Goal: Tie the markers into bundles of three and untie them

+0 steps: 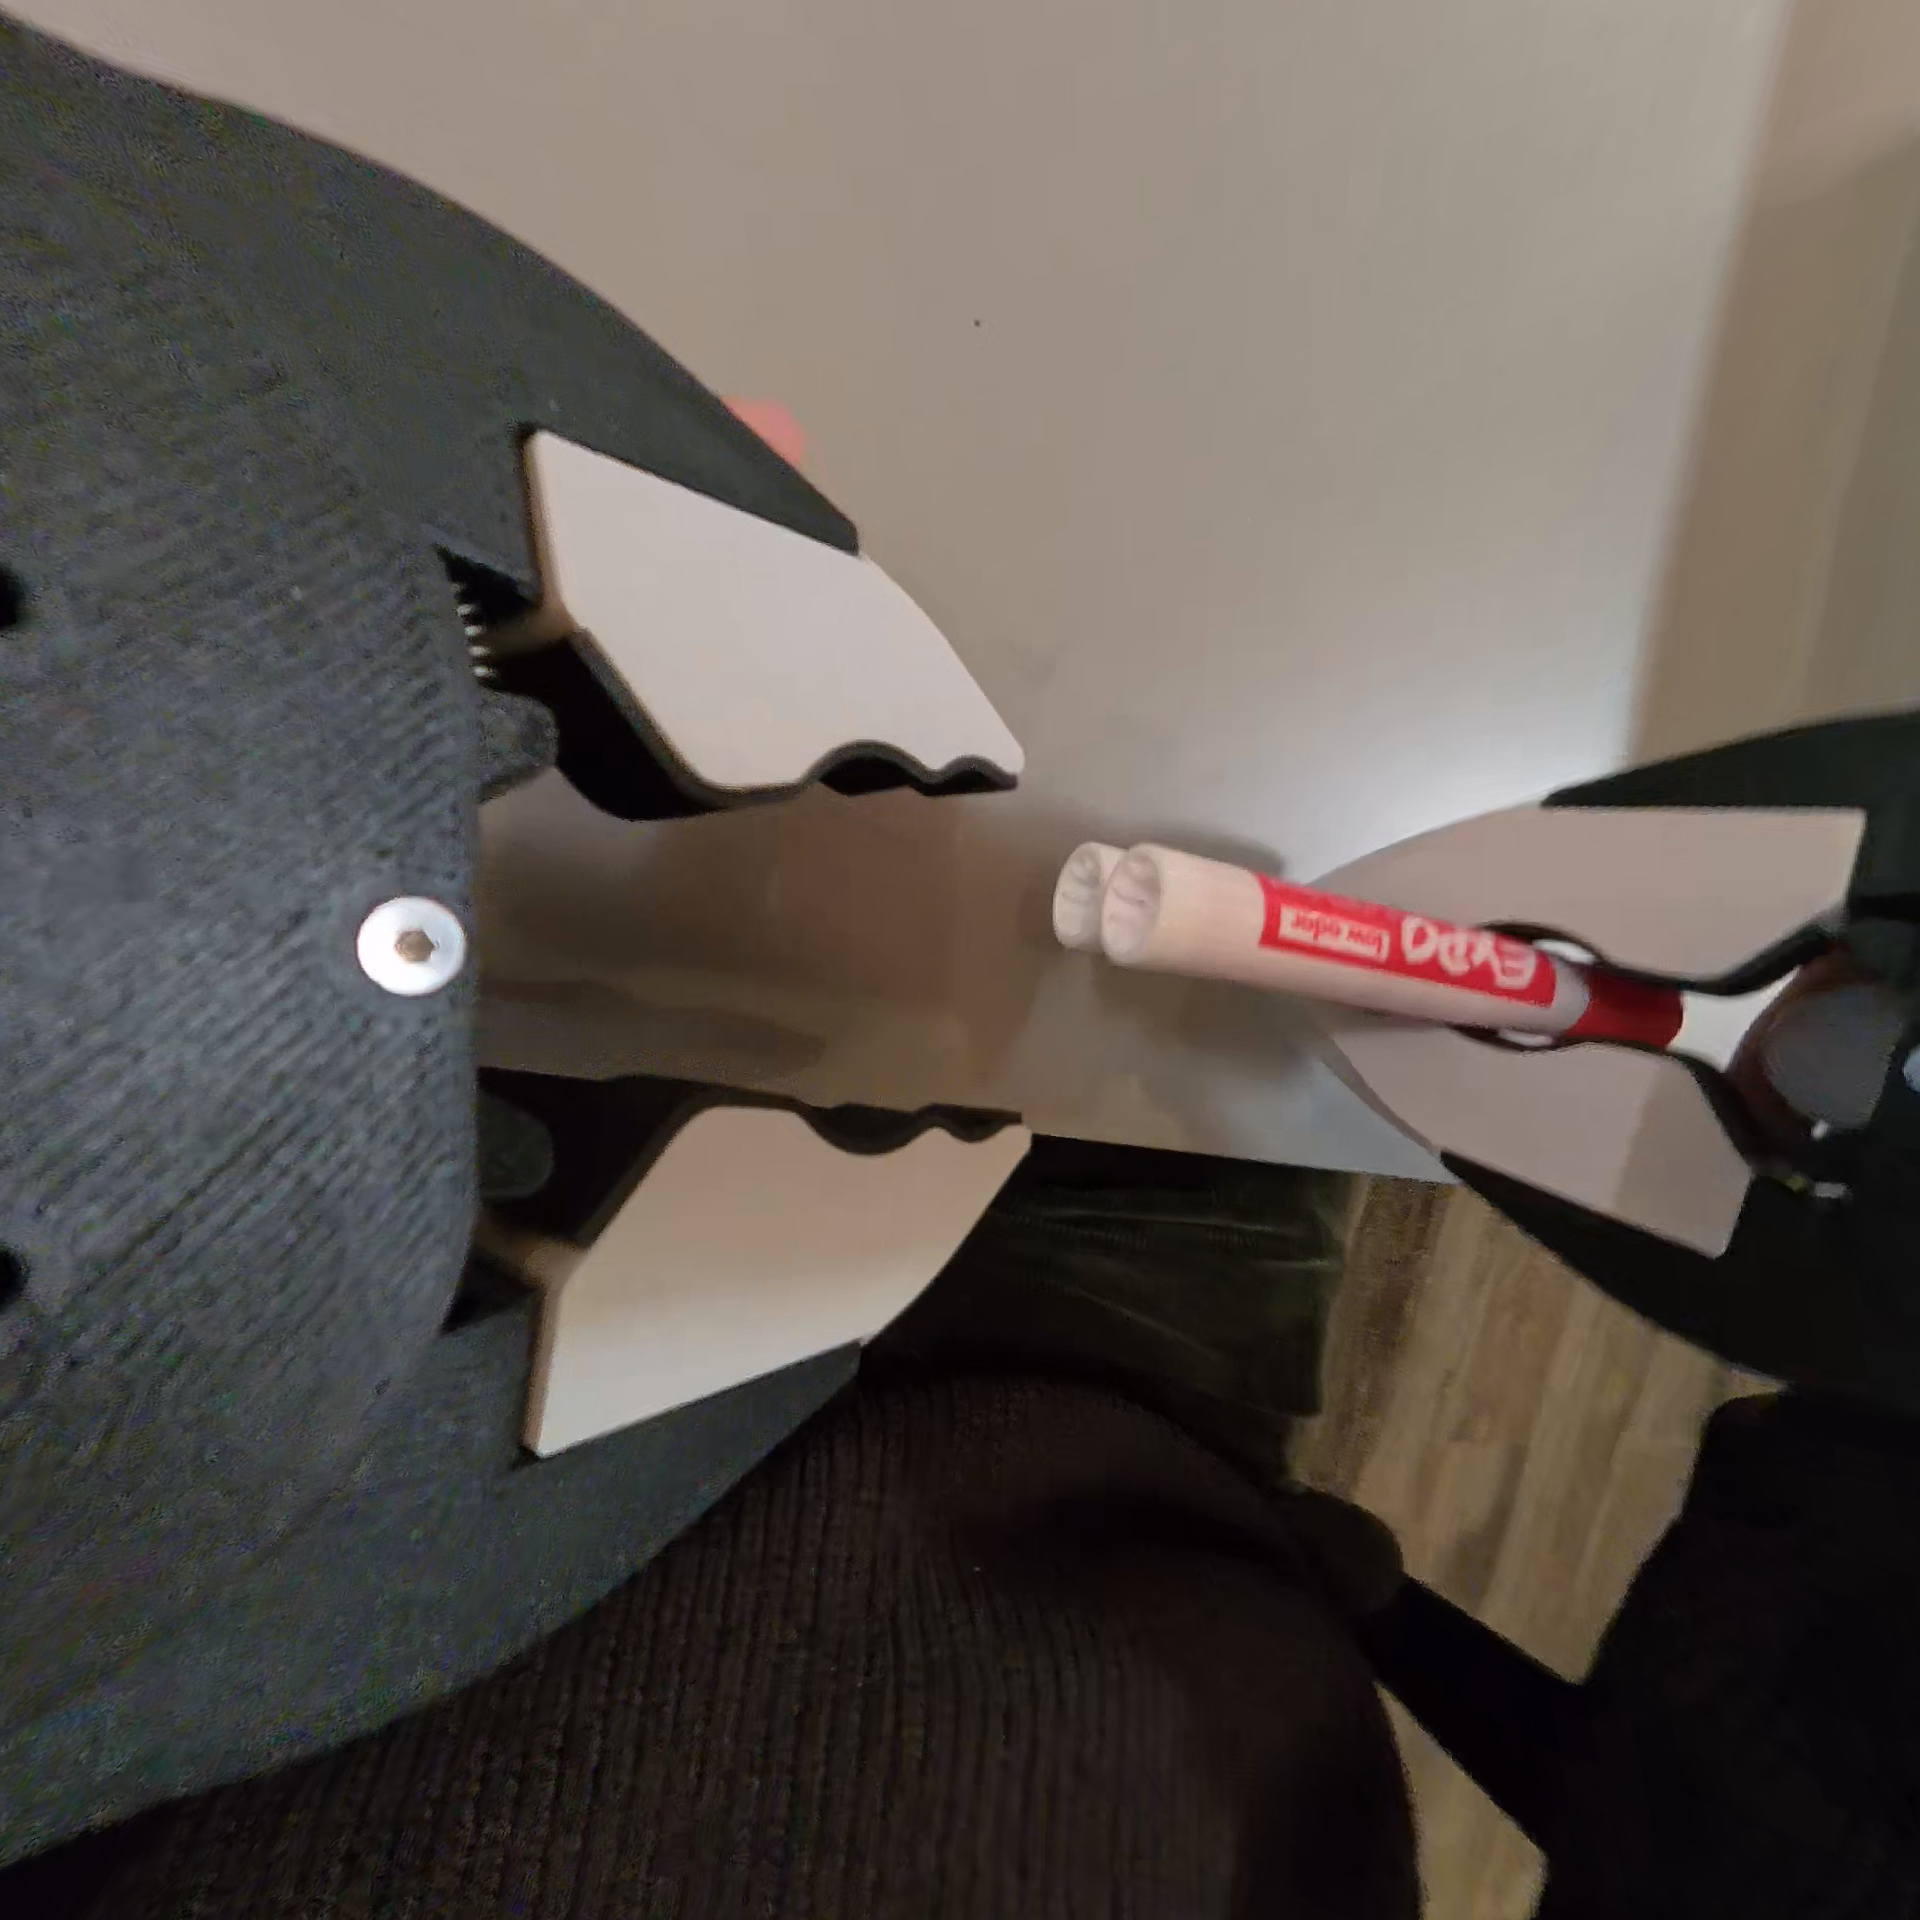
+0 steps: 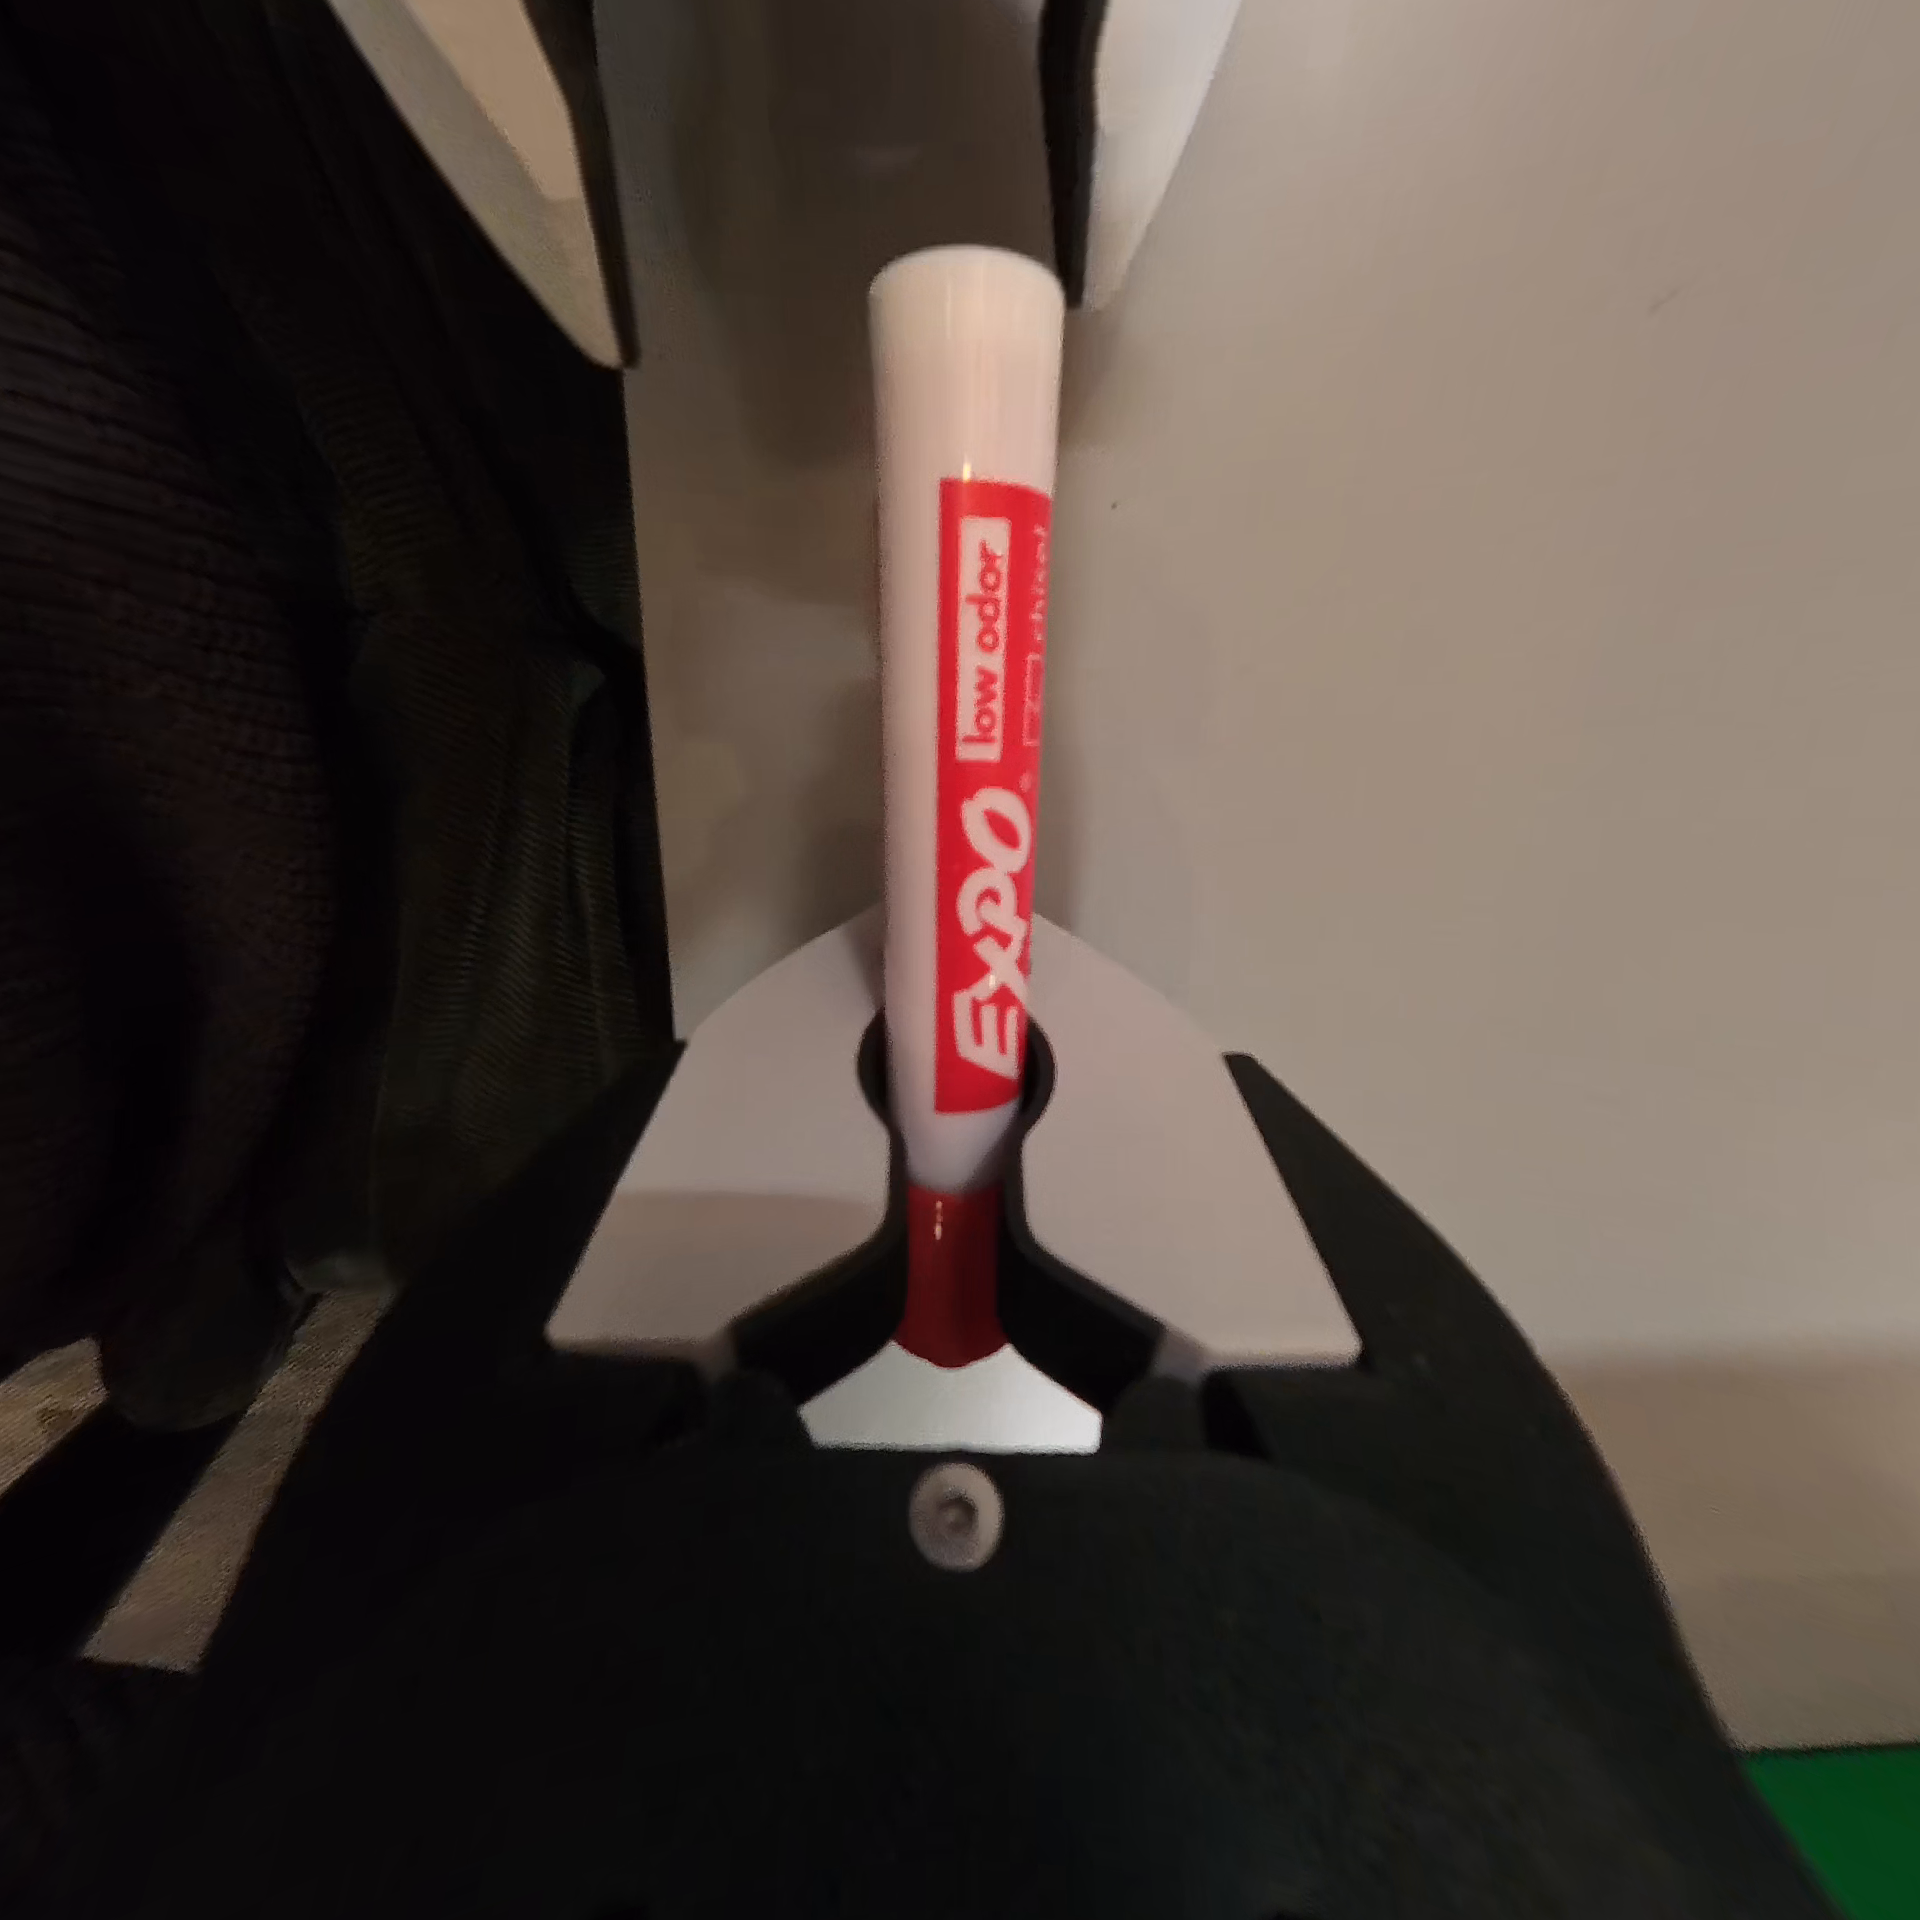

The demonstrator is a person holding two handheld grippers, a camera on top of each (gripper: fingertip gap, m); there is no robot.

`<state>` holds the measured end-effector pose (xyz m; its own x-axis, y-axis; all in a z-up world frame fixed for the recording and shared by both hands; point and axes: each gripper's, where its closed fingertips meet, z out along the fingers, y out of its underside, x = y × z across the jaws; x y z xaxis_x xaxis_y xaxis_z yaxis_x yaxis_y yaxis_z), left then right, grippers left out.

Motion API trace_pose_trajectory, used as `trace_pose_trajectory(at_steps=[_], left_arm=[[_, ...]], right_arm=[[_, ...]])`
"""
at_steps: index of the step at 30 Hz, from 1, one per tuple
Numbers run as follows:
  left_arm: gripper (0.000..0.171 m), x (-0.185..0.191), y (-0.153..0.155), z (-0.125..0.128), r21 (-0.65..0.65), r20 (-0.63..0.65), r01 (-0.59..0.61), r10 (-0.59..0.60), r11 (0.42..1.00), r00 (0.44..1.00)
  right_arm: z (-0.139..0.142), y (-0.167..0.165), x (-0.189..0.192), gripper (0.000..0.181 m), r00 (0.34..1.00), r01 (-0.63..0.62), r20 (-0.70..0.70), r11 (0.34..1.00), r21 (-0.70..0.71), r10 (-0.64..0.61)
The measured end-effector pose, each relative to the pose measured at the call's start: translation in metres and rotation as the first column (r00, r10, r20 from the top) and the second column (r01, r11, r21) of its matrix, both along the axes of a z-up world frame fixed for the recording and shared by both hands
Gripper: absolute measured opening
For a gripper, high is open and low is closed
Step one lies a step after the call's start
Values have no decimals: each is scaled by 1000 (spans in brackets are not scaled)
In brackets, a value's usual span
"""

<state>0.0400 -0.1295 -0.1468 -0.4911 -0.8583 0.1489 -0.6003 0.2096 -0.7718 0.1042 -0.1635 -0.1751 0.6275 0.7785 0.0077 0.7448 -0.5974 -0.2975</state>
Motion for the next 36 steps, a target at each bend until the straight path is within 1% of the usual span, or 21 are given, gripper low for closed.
trace_pose_trajectory(at_steps=[2,4,5,6,9,13,15,17,20,21,23,24,26,28,30,36], left_arm=[[70,3,6,4,-55,-9,-49,49,997,999],[78,3,9,7,-140,-49,-83,77,987,996],[86,0,8,7,-196,-93,-81,64,977,994],[88,-2,7,7,-240,-134,-74,43,968,990],[90,-8,6,9,-315,-252,-34,-49,948,967],[89,-7,16,22,-341,-434,-51,-109,939,894],[89,-6,24,23,-298,-513,-38,-127,954,849],[89,-3,29,23,-274,-583,-11,-157,962,797],[88,3,21,26,-306,-669,38,-244,951,702],[88,7,19,26,-296,-682,68,-261,953,684],[88,12,14,23,-254,-687,142,-281,957,670],[88,16,14,20,-219,-679,180,-282,959,678],[88,23,11,16,-174,-651,213,-274,961,708],[88,25,3,16,-209,-644,218,-302,953,703],[88,23,-3,14,-245,-656,222,-330,944,679],[88,15,-21,10,-392,-703,243,-460,887,543]], right_arm=[[3,4,1,15,1000,-1,4,1000,31,1],[3,8,3,15,1000,3,16,998,55,-4],[3,9,5,14,1000,8,23,998,62,-10],[3,11,6,15,999,15,31,998,69,-17],[6,20,11,14,997,-2,72,994,106,-6],[13,35,16,14,989,-46,148,978,203,16],[16,38,17,14,984,-66,178,970,233,24],[17,38,18,13,979,-84,202,966,243,34],[18,34,18,14,974,-114,220,965,236,61],[20,33,18,14,969,-126,236,962,241,68],[23,32,20,13,957,-150,282,956,253,76],[24,31,22,14,949,-158,305,953,259,74],[27,31,27,14,936,-166,346,947,274,64],[28,32,31,14,924,-170,378,942,289,51],[28,34,34,14,924,-164,379,940,298,41],[27,36,34,14,939,-162,340,937,309,50]])
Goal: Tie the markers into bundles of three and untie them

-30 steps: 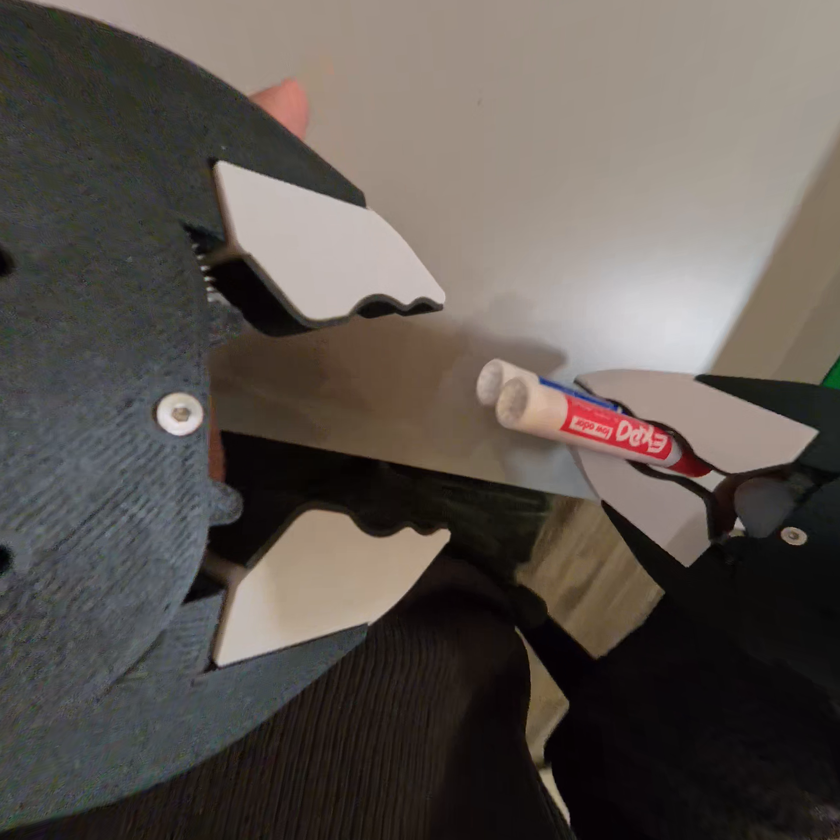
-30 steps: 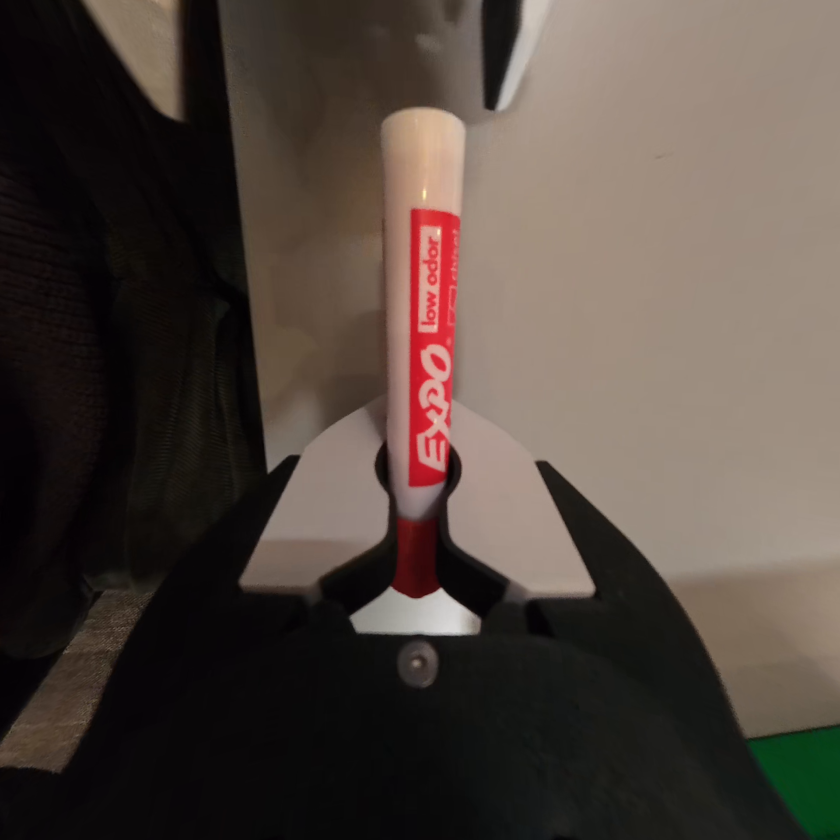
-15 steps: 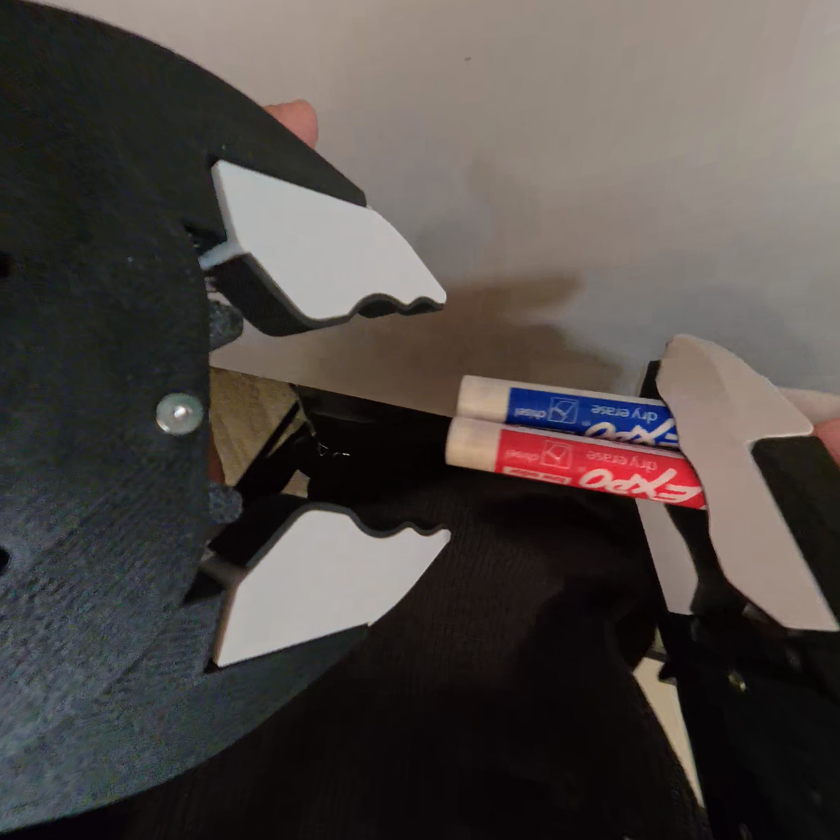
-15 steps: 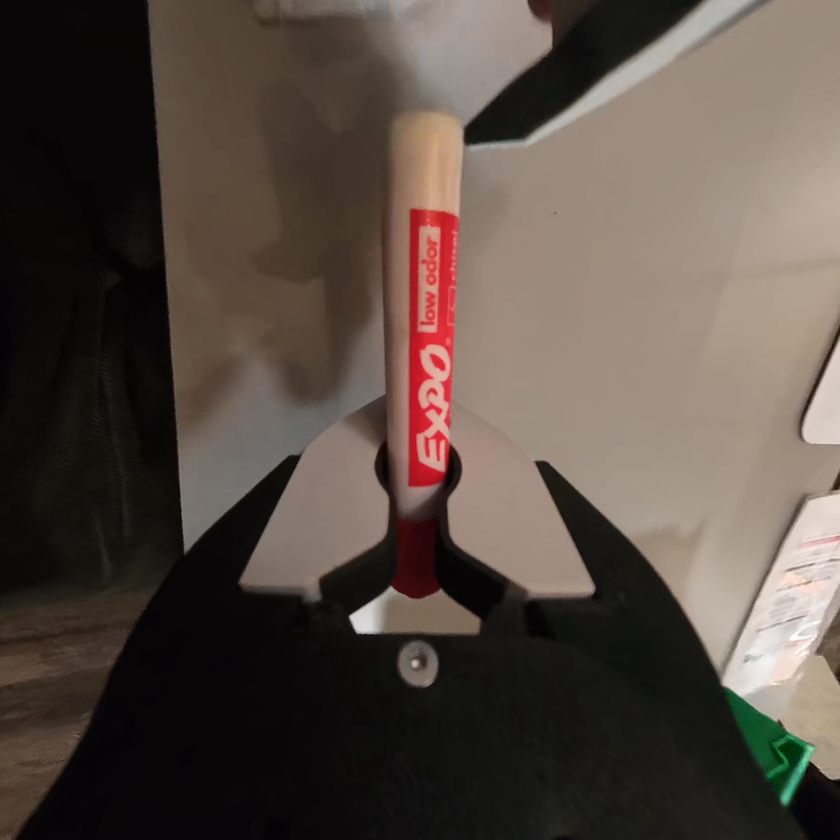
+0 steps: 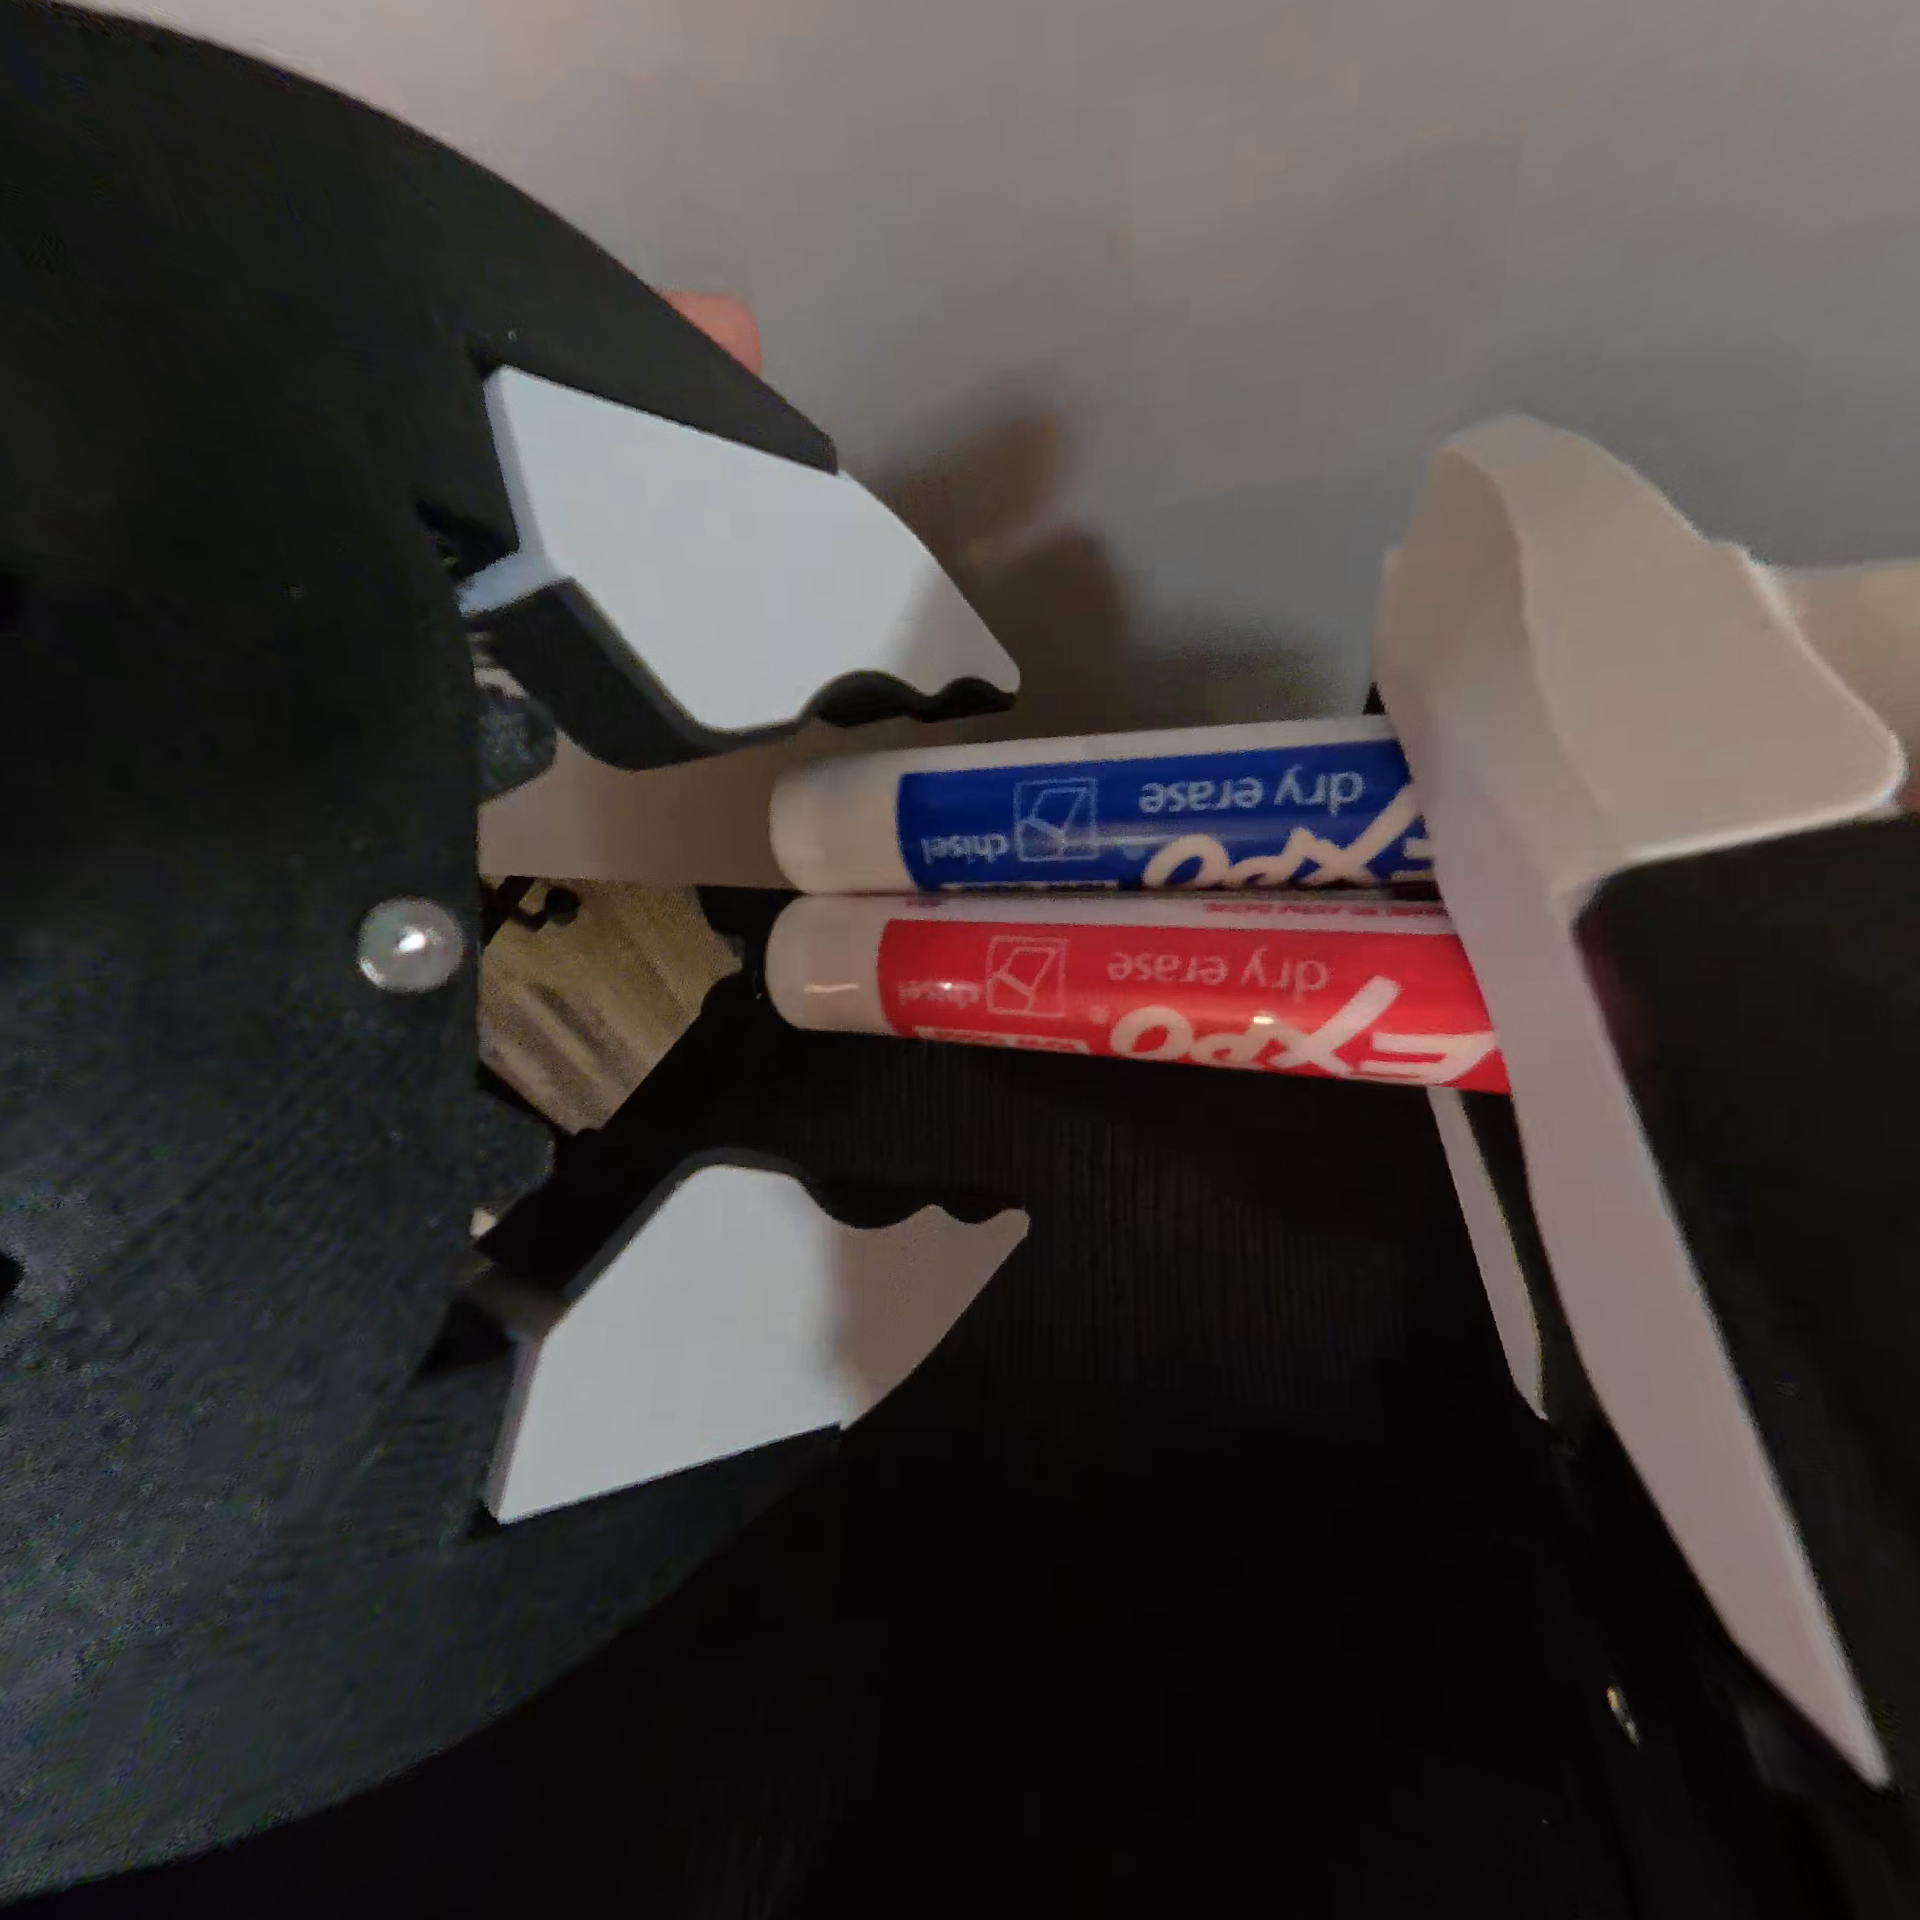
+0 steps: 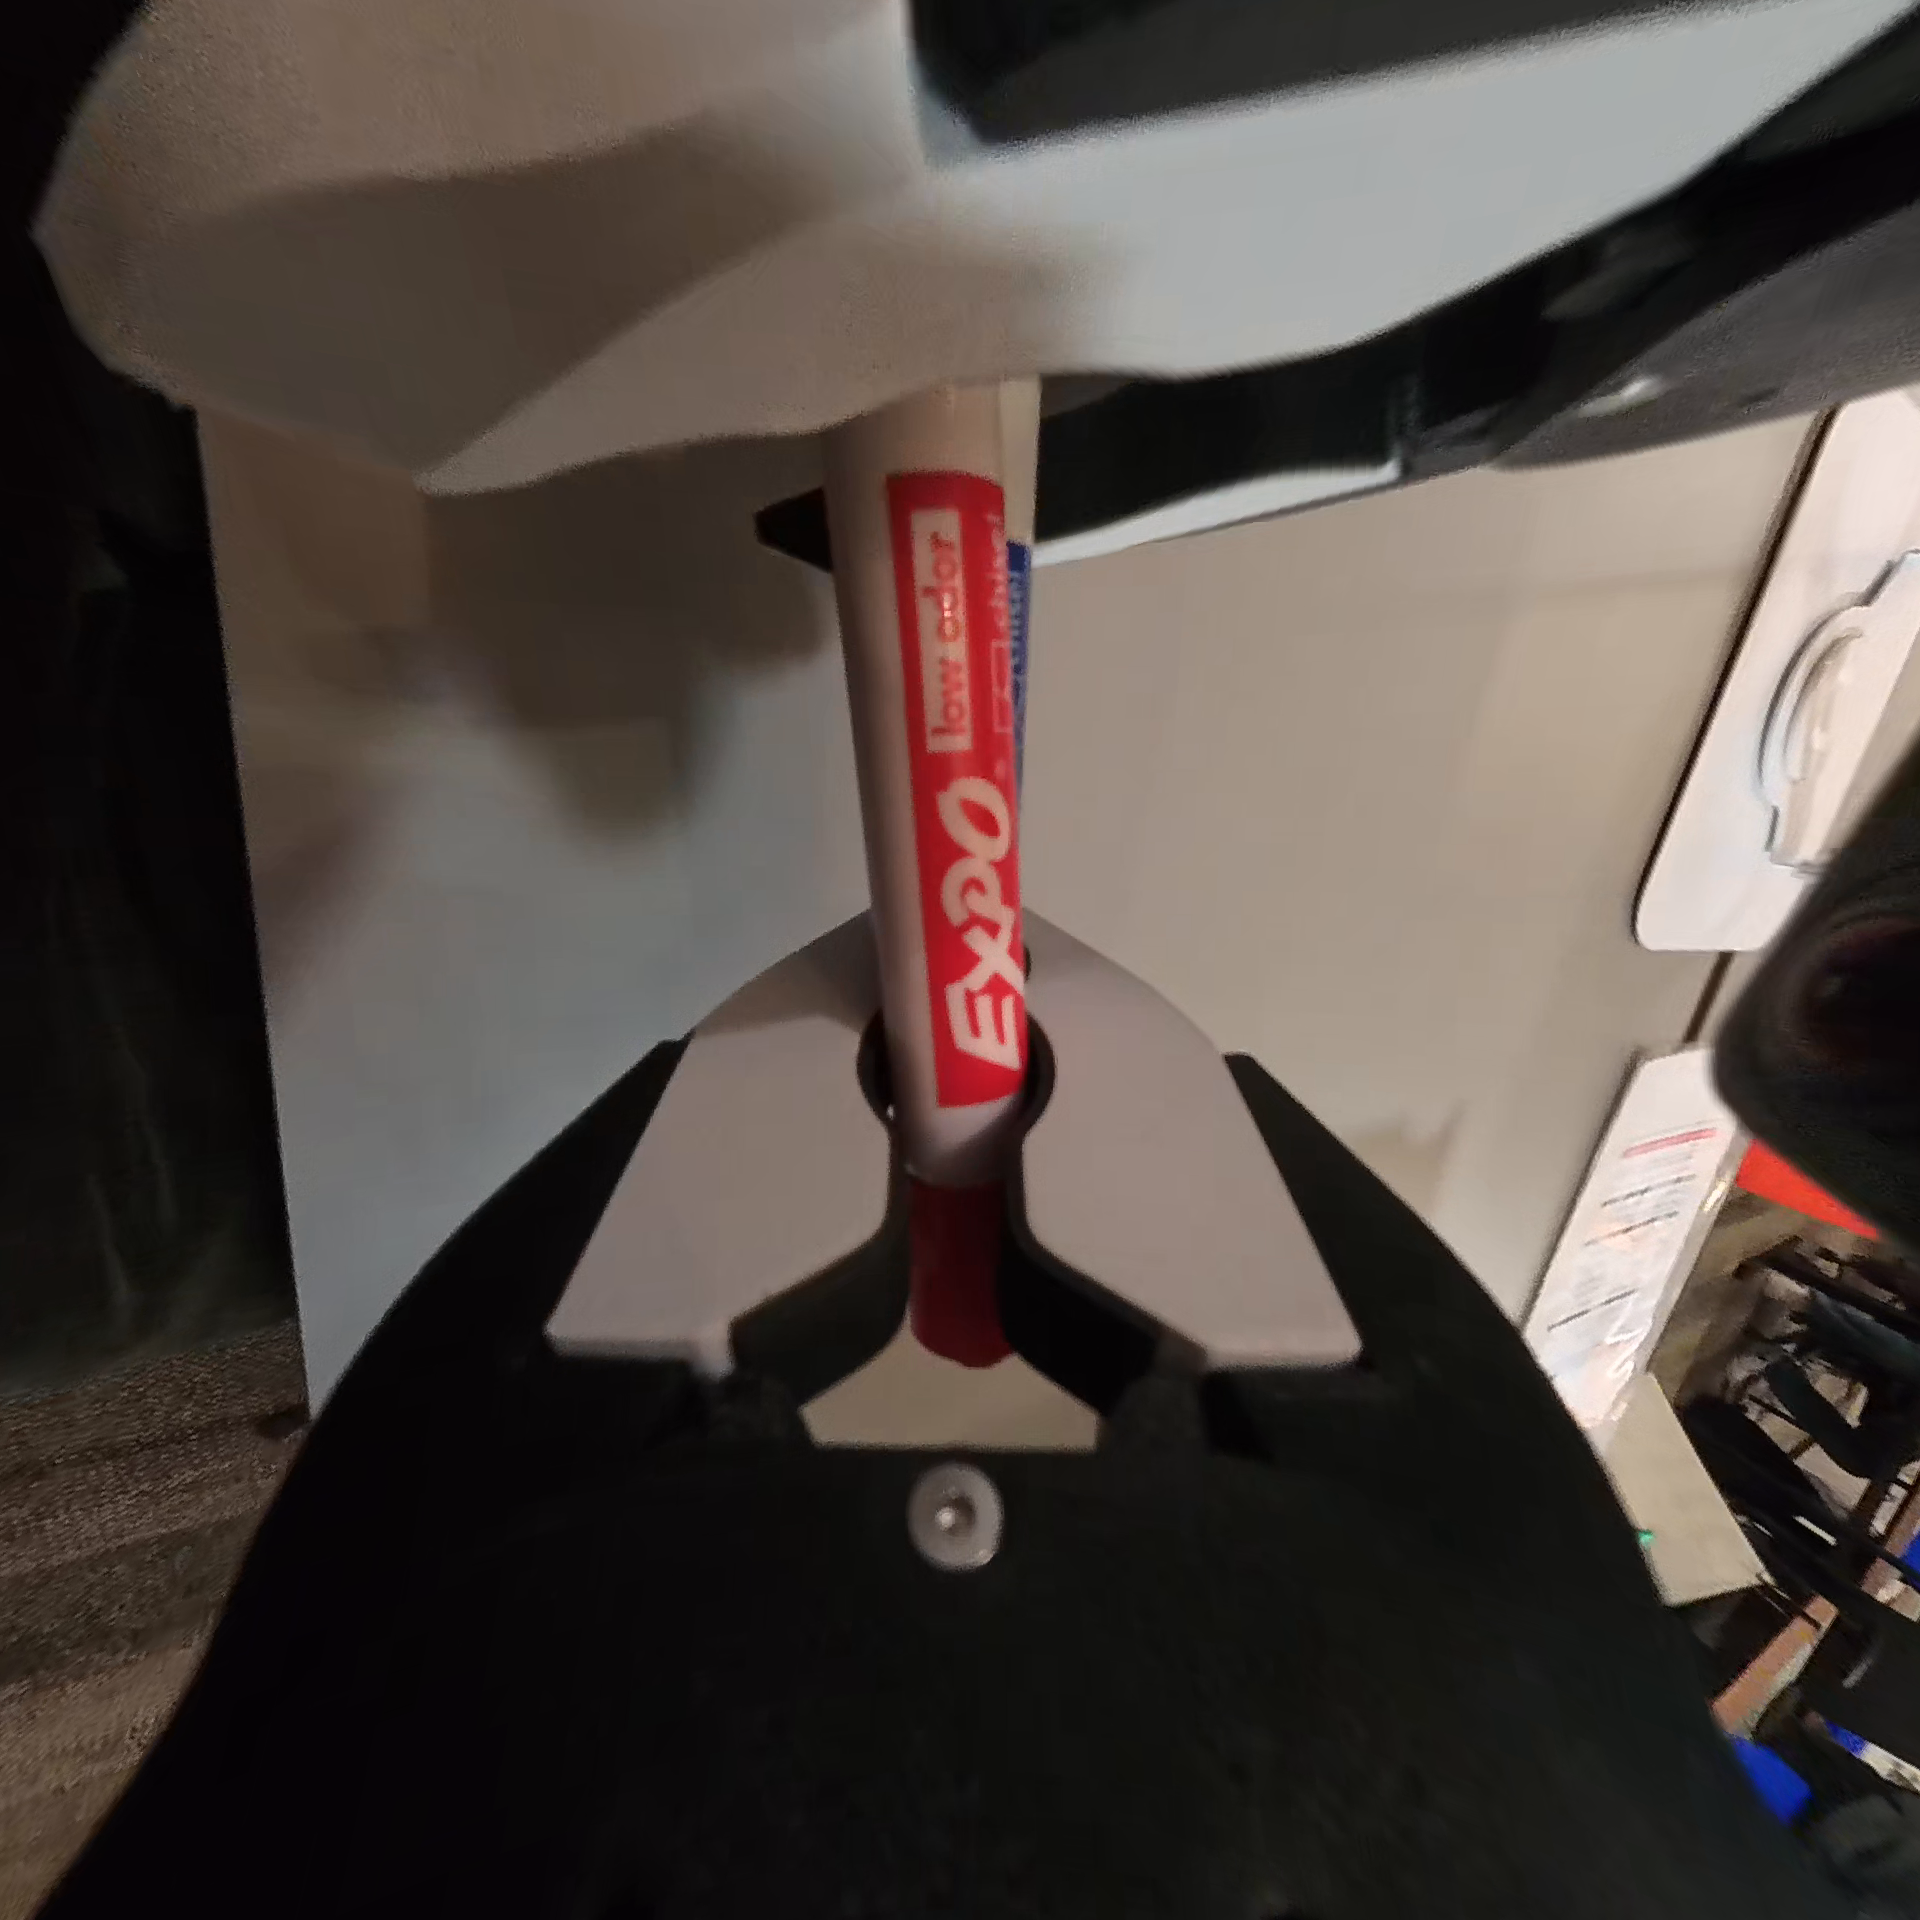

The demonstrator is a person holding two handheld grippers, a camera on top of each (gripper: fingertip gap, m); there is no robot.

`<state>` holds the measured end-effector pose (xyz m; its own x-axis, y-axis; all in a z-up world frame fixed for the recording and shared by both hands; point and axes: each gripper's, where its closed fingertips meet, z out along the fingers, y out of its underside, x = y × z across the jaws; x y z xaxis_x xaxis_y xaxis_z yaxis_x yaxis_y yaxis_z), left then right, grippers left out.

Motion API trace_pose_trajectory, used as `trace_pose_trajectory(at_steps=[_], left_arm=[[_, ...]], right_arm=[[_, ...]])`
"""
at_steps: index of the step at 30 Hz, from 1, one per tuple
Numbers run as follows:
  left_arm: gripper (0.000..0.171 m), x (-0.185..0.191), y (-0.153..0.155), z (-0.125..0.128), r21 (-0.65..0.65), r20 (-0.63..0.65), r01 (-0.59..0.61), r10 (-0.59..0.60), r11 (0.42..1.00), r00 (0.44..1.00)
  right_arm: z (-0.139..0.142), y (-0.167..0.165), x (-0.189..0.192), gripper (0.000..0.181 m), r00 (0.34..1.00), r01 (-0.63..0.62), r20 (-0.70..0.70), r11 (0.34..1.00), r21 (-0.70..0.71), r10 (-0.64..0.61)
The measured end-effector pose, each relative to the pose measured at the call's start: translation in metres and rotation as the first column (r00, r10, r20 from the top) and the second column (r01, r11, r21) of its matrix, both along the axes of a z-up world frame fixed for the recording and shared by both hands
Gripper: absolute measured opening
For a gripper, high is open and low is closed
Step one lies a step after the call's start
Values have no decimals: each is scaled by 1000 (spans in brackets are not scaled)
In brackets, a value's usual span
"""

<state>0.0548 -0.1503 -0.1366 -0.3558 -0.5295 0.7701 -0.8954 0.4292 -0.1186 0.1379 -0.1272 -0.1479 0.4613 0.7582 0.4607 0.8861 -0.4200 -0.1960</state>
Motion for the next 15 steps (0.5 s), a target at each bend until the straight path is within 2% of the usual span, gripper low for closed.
trace_pose_trajectory(at_steps=[6,15], left_arm=[[86,4,-9,5,-111,-109,31,-44,993,993],[70,13,-18,6,-165,-124,16,-37,986,992]], right_arm=[[0,-2,-5,14,999,-14,-49,1000,1,14],[-3,-3,-7,14,999,-23,-48,1000,5,23]])
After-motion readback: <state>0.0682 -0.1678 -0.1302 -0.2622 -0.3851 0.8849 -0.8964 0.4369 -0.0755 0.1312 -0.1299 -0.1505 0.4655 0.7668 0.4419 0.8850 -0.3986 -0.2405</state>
